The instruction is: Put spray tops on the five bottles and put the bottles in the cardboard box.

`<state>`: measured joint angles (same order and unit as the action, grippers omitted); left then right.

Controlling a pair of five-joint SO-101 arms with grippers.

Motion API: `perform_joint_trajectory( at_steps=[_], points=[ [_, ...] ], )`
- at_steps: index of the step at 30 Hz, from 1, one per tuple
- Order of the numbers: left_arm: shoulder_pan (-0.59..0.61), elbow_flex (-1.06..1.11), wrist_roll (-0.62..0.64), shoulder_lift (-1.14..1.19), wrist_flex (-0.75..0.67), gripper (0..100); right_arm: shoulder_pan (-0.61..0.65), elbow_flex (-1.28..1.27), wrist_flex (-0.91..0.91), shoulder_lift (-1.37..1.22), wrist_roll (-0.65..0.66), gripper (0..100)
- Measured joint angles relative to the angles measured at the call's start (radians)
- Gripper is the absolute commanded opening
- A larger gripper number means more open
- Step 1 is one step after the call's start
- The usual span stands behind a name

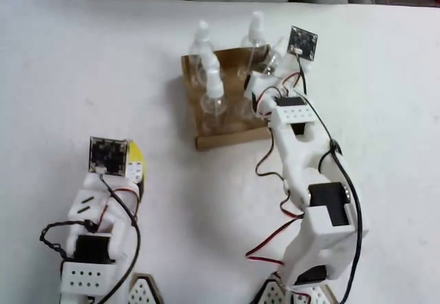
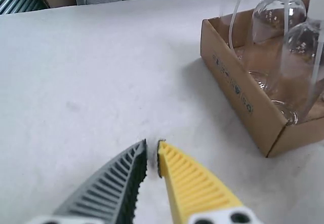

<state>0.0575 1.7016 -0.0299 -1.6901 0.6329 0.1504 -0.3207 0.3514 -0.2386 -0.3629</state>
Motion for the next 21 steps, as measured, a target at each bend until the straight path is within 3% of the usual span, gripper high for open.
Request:
perform_joint_trajectory(
  at_steps=[21],
  points=[
    [0.000, 0.000, 0.000, 0.000, 0.000, 6, -0.023, -0.098, 0.000, 0.120, 0.003, 1.6]
  ],
)
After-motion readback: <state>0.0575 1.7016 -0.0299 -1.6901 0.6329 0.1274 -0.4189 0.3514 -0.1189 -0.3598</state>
